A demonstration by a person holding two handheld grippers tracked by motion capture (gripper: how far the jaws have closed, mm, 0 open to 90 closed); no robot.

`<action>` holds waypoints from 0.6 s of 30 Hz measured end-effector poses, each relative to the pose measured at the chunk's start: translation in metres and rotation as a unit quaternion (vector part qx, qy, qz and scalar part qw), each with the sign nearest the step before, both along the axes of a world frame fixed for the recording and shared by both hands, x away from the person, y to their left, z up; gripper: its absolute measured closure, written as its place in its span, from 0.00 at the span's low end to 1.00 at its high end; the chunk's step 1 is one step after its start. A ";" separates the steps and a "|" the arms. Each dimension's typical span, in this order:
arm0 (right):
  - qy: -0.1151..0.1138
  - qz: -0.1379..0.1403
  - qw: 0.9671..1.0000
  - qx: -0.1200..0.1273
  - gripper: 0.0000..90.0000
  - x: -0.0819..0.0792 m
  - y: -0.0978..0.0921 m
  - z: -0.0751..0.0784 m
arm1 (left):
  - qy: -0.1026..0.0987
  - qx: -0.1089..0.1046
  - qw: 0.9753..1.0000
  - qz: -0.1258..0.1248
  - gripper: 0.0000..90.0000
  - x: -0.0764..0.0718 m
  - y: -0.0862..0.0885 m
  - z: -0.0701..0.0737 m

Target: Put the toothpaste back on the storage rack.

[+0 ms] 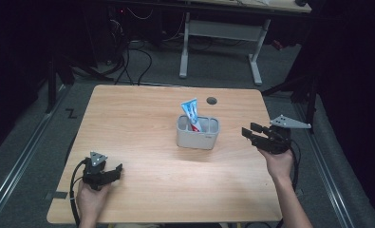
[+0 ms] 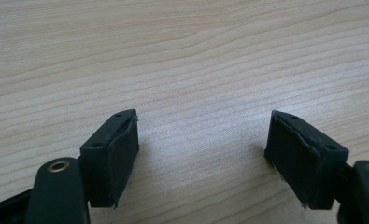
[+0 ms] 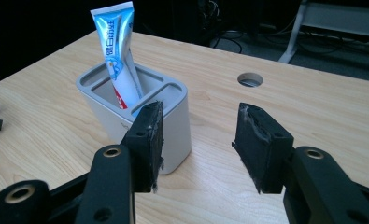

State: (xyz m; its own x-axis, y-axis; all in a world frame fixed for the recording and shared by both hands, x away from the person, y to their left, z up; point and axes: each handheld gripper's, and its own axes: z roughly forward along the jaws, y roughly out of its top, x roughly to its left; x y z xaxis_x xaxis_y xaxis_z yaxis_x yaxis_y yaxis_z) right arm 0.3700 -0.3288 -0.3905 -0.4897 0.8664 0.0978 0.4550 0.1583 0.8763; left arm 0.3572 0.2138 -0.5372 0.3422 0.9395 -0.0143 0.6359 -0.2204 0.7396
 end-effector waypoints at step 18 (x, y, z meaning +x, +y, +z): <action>0.014 -0.018 1.000 0.010 0.57 -0.006 -0.013 -0.017 | 0.000 0.000 1.000 0.000 0.29 0.000 0.000 0.000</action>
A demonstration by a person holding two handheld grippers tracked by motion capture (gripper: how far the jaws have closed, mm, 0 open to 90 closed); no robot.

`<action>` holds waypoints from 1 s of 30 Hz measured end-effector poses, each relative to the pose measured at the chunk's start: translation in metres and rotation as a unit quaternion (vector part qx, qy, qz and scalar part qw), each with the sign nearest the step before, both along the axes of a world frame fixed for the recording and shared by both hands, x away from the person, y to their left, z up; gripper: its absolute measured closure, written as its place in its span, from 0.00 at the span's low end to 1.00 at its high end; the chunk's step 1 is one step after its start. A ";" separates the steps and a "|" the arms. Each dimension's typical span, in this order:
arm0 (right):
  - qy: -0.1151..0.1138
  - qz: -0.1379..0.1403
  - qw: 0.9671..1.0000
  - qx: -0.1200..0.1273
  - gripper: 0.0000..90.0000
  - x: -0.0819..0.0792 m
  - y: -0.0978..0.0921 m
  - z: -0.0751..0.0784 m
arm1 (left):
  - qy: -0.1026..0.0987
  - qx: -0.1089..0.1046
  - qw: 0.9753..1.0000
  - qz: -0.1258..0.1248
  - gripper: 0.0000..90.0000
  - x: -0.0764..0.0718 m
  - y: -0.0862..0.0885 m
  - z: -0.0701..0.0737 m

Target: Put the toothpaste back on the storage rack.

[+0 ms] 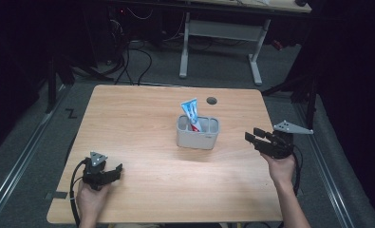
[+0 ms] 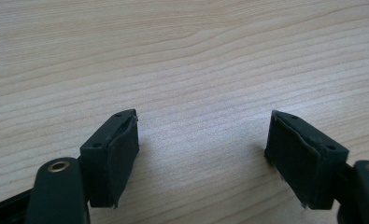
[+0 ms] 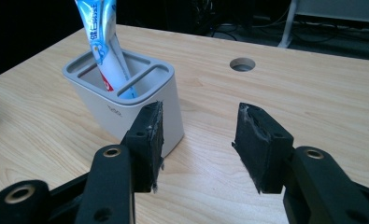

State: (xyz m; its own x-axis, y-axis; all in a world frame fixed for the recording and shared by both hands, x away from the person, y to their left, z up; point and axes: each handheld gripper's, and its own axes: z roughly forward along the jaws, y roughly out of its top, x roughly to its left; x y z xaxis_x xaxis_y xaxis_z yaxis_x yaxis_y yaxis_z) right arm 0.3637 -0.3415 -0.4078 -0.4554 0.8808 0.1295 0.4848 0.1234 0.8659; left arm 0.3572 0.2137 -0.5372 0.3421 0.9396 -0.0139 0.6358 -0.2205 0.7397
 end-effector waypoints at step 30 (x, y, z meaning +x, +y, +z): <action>0.033 -0.029 0.999 0.010 0.58 -0.007 -0.017 -0.035 | -0.001 0.000 1.000 0.001 0.29 0.000 0.000 0.000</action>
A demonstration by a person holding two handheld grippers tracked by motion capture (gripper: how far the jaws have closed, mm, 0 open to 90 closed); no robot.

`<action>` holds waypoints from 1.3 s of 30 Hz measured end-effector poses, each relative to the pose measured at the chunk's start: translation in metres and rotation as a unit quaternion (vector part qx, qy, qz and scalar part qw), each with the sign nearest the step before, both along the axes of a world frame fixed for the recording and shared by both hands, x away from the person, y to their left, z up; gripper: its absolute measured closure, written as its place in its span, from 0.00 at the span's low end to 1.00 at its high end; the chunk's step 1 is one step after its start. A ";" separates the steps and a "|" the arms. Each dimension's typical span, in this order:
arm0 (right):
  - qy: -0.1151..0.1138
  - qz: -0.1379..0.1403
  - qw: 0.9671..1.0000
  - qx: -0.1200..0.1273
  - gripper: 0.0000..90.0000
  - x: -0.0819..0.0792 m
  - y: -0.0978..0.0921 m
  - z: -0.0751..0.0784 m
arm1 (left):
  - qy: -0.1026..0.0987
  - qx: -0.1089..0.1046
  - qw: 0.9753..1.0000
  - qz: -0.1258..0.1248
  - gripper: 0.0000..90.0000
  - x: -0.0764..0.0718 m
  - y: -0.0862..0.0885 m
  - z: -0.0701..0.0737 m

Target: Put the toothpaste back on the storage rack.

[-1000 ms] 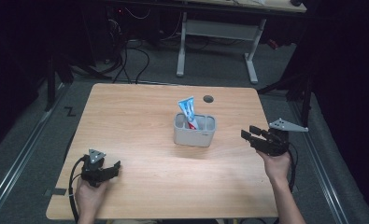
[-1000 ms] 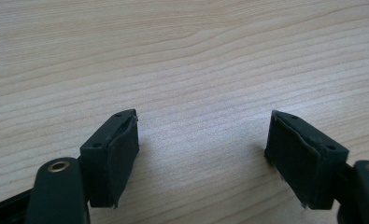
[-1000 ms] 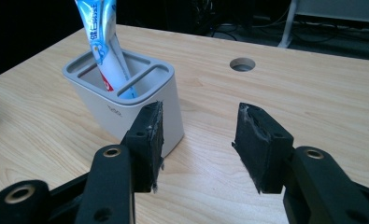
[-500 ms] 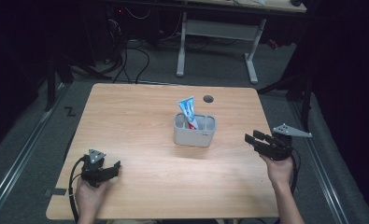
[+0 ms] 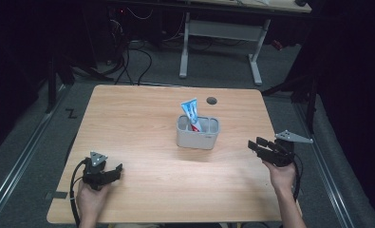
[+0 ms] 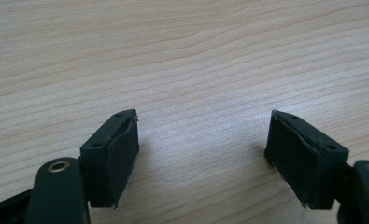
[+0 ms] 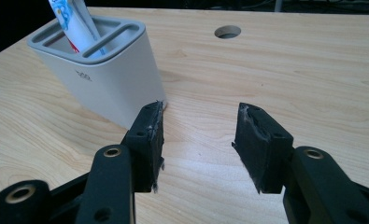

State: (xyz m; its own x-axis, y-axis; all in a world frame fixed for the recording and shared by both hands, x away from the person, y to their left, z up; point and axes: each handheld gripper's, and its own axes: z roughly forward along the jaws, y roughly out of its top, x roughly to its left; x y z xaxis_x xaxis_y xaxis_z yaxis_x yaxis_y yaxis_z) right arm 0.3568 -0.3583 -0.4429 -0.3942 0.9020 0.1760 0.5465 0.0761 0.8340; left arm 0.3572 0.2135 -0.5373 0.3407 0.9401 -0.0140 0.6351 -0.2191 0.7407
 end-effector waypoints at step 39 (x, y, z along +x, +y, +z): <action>0.047 -0.006 0.998 -0.051 0.56 0.011 0.018 -0.052 | 0.000 0.000 1.000 0.000 0.29 0.000 0.000 0.000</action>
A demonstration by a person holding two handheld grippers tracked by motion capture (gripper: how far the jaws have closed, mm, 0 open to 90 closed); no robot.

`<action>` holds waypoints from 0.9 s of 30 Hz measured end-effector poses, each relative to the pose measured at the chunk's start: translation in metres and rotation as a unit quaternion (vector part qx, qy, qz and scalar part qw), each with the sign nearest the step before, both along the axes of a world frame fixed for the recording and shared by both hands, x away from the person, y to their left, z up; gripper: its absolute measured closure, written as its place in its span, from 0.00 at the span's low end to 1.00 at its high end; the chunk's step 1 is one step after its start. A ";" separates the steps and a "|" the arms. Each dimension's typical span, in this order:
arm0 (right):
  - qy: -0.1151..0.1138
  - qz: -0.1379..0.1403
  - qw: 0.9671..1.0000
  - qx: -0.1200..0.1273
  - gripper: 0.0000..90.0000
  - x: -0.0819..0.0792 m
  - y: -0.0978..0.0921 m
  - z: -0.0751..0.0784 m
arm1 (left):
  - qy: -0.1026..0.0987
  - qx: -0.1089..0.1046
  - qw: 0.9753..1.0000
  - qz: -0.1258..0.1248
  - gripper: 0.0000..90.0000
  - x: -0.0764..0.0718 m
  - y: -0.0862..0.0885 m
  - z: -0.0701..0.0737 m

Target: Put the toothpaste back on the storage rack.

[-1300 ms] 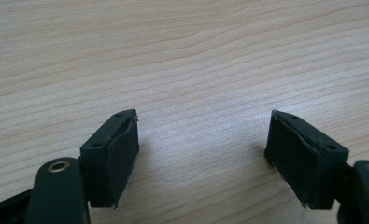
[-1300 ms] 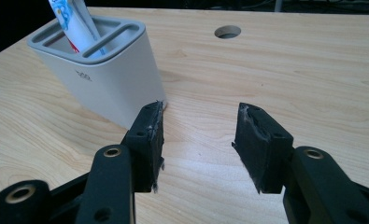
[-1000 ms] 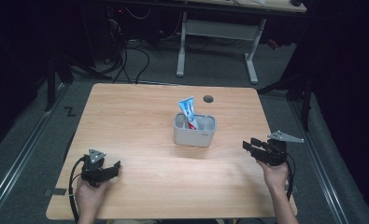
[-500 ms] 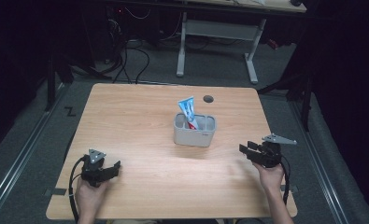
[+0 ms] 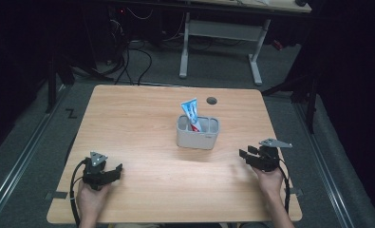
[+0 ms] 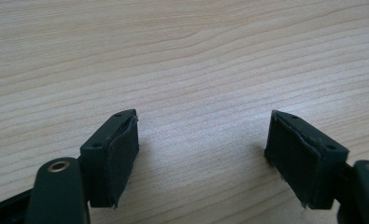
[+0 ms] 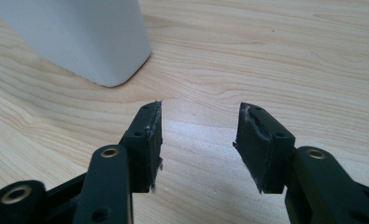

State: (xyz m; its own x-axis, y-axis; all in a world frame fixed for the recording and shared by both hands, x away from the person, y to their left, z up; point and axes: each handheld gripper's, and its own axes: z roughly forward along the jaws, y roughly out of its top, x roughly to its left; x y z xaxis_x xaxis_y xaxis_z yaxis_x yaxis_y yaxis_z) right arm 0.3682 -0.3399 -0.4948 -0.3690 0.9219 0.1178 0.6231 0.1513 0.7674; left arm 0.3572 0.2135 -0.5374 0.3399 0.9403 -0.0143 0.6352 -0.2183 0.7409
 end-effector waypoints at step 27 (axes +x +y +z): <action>0.008 0.012 0.999 -0.050 0.53 0.013 0.021 -0.023 | 0.000 0.000 1.000 0.000 0.29 0.000 0.000 0.000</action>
